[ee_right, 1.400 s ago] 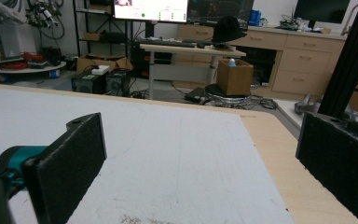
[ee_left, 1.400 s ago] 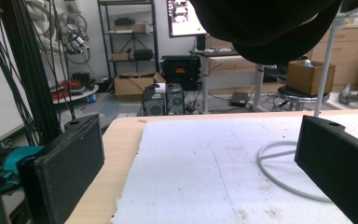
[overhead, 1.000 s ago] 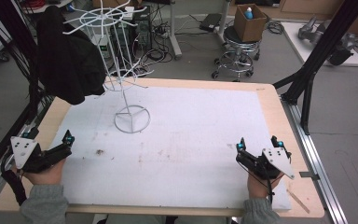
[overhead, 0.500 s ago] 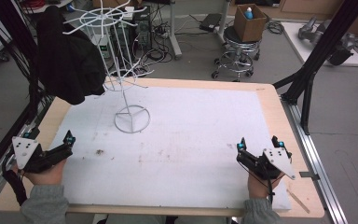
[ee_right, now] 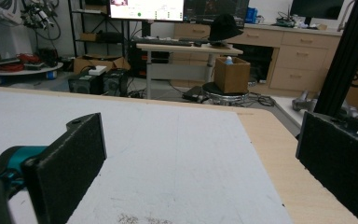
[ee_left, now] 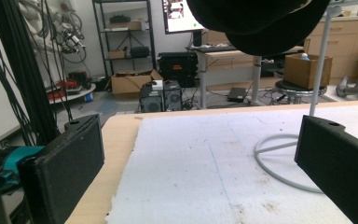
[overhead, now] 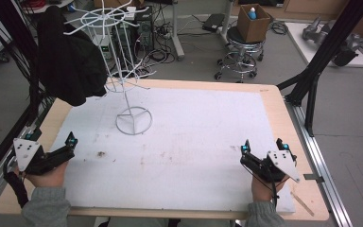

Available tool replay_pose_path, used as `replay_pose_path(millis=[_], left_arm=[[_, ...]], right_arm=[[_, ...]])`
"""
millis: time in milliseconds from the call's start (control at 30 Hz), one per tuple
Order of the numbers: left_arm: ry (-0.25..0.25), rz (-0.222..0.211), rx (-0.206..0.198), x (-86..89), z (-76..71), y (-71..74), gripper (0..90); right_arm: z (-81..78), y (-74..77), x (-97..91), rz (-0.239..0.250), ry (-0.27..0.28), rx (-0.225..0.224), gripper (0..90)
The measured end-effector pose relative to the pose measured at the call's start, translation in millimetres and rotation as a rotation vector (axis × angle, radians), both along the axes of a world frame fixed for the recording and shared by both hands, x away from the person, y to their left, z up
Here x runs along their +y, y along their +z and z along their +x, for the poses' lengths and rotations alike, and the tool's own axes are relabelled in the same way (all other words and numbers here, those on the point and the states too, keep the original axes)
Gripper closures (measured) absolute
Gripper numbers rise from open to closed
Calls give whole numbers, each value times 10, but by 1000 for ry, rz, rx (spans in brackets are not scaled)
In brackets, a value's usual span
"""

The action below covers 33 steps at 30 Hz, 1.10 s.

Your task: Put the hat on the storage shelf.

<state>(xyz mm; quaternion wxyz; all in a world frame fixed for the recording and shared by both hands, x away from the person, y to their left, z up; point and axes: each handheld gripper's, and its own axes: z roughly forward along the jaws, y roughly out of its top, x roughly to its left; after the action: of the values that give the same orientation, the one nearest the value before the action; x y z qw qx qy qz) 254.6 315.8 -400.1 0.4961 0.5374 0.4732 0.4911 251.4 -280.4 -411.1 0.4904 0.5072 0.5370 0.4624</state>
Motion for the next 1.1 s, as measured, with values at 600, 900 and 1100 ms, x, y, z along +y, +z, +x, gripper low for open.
replay_pose_path(millis=[600, 900, 1100], left_arm=[[-15, -11, -5, -2, 0, 10, 17], [-17, -9, -3, -5, 3, 4, 17], [-13, -15, -2, 2, 5, -1, 17]], right_arm=[[-6, -3, -11, -3, -3, 10, 5], [-6, -4, -12, -7, -2, 8, 5], [-2, -4, -12, -5, -3, 8, 5]])
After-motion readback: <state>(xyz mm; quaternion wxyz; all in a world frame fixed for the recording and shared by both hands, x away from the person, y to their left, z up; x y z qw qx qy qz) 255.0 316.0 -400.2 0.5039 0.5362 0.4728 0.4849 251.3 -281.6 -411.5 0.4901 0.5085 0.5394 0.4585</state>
